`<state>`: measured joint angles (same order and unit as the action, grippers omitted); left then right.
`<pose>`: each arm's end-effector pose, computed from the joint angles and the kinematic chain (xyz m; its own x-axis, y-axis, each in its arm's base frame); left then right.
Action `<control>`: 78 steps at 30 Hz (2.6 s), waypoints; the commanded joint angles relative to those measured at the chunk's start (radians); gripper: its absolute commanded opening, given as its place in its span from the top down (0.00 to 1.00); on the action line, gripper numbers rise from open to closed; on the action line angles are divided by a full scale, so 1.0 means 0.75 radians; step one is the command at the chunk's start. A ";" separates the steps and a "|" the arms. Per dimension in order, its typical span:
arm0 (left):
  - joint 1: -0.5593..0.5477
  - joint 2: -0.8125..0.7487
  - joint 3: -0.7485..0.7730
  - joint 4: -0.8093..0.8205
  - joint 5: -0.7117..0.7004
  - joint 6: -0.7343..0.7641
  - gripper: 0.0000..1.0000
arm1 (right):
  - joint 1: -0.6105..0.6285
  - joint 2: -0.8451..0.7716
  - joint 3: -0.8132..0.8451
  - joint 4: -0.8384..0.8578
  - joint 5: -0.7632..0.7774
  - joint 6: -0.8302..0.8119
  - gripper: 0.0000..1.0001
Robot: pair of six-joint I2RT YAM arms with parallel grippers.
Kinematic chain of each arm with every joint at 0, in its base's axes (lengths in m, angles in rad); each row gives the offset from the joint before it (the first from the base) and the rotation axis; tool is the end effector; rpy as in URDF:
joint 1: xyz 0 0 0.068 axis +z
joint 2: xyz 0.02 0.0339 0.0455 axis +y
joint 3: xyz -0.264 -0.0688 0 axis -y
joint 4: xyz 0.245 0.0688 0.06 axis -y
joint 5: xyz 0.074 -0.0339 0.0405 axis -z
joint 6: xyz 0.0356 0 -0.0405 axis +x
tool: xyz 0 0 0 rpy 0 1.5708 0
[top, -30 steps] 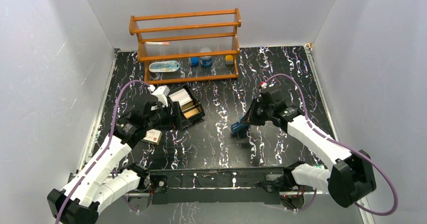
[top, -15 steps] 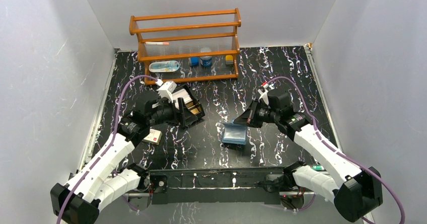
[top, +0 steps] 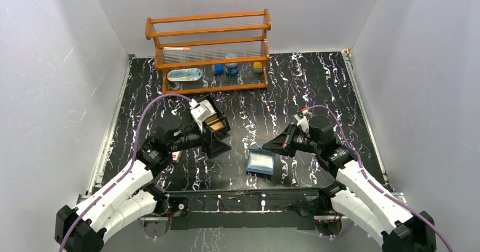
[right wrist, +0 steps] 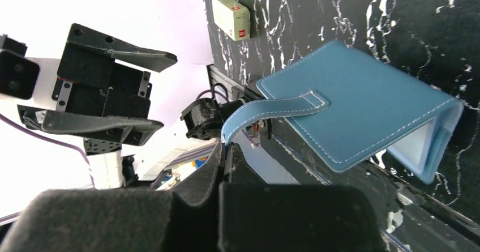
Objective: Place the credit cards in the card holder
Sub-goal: Place the card holder at the center of the board.
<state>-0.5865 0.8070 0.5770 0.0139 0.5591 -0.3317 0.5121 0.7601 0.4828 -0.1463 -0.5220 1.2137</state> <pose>0.1489 -0.1216 0.2844 -0.4622 -0.0243 -0.8865 0.7934 0.4351 -0.4256 0.1450 0.1019 0.2429 -0.8944 0.4289 -0.1266 0.0487 0.3750 0.9257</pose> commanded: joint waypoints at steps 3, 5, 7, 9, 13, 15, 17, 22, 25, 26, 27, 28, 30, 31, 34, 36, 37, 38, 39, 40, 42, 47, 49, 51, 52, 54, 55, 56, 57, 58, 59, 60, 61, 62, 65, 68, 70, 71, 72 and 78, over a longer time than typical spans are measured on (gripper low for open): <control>-0.072 0.060 0.017 0.281 0.160 0.306 0.31 | 0.006 -0.020 0.076 0.207 -0.135 0.107 1.00; -0.090 0.088 0.021 0.287 0.217 0.434 0.28 | 0.006 -0.017 0.108 0.178 -0.150 0.083 1.00; -0.110 0.116 0.047 0.281 0.270 0.549 0.27 | 0.006 -0.010 0.125 0.180 -0.175 0.061 1.00; -0.123 0.150 0.071 0.316 0.322 0.607 0.25 | 0.007 0.011 0.148 0.177 -0.212 0.027 1.00; -0.164 0.244 0.125 0.343 0.324 0.667 0.23 | 0.008 0.033 0.175 0.180 -0.257 0.006 1.00; -0.194 0.296 0.151 0.321 0.308 0.696 0.23 | 0.008 0.038 0.183 0.187 -0.254 0.004 1.00; -0.226 0.335 0.168 0.297 0.270 0.728 0.23 | 0.008 0.044 0.193 0.202 -0.247 0.009 1.00; -0.315 0.379 0.144 0.375 0.123 0.793 0.22 | 0.008 0.077 0.230 0.227 -0.251 0.012 1.00; -0.356 0.405 0.151 0.381 0.037 0.848 0.25 | 0.010 0.094 0.242 0.248 -0.259 0.021 1.00; -0.371 0.415 0.159 0.375 -0.001 0.862 0.26 | 0.010 0.097 0.248 0.254 -0.260 0.025 1.00; -0.384 0.424 0.167 0.371 -0.041 0.877 0.27 | 0.010 0.102 0.253 0.259 -0.260 0.027 1.00; -0.399 0.431 0.175 0.368 -0.074 0.892 0.29 | 0.009 0.105 0.258 0.264 -0.259 0.027 1.00; -0.421 0.442 0.187 0.373 -0.129 0.914 0.37 | 0.011 0.115 0.269 0.269 -0.261 0.028 1.00; -0.425 0.449 0.192 0.373 -0.148 0.917 0.47 | 0.011 0.120 0.275 0.269 -0.261 0.024 1.00; -0.432 0.452 0.227 0.341 -0.230 0.867 0.89 | 0.009 0.134 0.289 0.254 -0.247 -0.001 1.00; -0.433 0.436 0.231 0.336 -0.303 0.743 1.00 | 0.010 0.118 0.333 0.140 -0.162 -0.081 0.86; -0.437 0.416 0.214 0.355 -0.347 0.667 1.00 | 0.011 0.097 0.359 0.058 -0.097 -0.122 0.74; -0.443 0.391 0.189 0.384 -0.394 0.589 1.00 | 0.011 0.068 0.371 0.010 -0.036 -0.146 0.65; -0.452 0.359 0.160 0.412 -0.444 0.501 1.00 | 0.012 0.032 0.370 -0.009 0.009 -0.157 0.56; -0.463 0.327 0.128 0.445 -0.500 0.419 1.00 | 0.011 -0.001 0.367 -0.022 0.046 -0.163 0.49; -0.486 0.262 0.071 0.492 -0.632 0.261 1.00 | 0.011 -0.040 0.357 -0.058 0.106 -0.187 0.39; -0.545 0.213 0.023 0.497 -0.948 -0.039 1.00 | 0.013 -0.032 0.267 -0.066 0.133 -0.172 0.31; -0.567 0.235 0.030 0.499 -1.036 -0.156 1.00 | 0.014 -0.014 0.227 -0.018 0.127 -0.157 0.31; -0.591 0.268 0.038 0.499 -1.098 -0.307 1.00 | 0.019 0.019 0.193 0.028 0.122 -0.156 0.33; -0.602 0.290 0.045 0.492 -1.114 -0.400 1.00 | 0.027 0.041 0.186 0.055 0.109 -0.167 0.33; -0.652 0.334 0.044 0.475 -1.158 -0.544 1.00 | 0.055 0.111 0.195 0.040 0.109 -0.199 0.35; -0.694 0.355 0.038 0.466 -1.208 -0.594 1.00 | 0.075 0.138 0.200 0.011 0.134 -0.216 0.35; -0.735 0.372 0.027 0.461 -1.257 -0.630 1.00 | 0.100 0.157 0.195 -0.008 0.164 -0.224 0.36; -0.772 0.386 0.016 0.465 -1.306 -0.651 1.00 | 0.119 0.168 0.177 -0.010 0.189 -0.224 0.37; -0.801 0.400 0.004 0.472 -1.347 -0.663 1.00 | 0.138 0.174 0.151 -0.001 0.214 -0.219 0.37; -0.822 0.410 -0.006 0.462 -1.385 -0.697 1.00 | 0.150 0.175 0.119 0.009 0.239 -0.208 0.38; -0.838 0.417 -0.014 0.438 -1.423 -0.753 1.00 | 0.158 0.174 0.080 0.024 0.260 -0.197 0.39; -0.849 0.422 -0.022 0.411 -1.457 -0.811 1.00 | 0.163 0.175 0.044 0.043 0.278 -0.184 0.39; -0.857 0.429 -0.033 0.396 -1.484 -0.861 1.00 | 0.167 0.175 0.007 0.065 0.285 -0.170 0.39; -0.880 0.448 -0.058 0.332 -1.569 -0.977 1.00 | 0.175 0.183 -0.077 0.131 0.295 -0.139 0.40; -0.888 0.465 -0.092 0.324 -1.633 -1.029 1.00 | 0.193 0.206 -0.097 0.098 0.349 -0.168 0.40; -0.889 0.485 -0.100 0.334 -1.646 -1.034 1.00 | 0.200 0.224 -0.118 0.093 0.373 -0.177 0.40; -0.889 0.495 -0.100 0.338 -1.650 -1.030 1.00 | 0.202 0.234 -0.137 0.125 0.368 -0.174 0.39; -0.890 0.509 -0.102 0.336 -1.656 -1.031 1.00 | 0.201 0.244 -0.157 0.166 0.357 -0.165 0.39; -0.891 0.561 -0.165 0.356 -1.669 -1.096 1.00 | 0.208 0.319 -0.270 0.413 0.312 -0.098 0.39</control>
<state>-1.2469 1.2217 0.4835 0.2565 -0.6178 -1.0988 0.6579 0.9691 0.3161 -0.0029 -0.2806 1.1069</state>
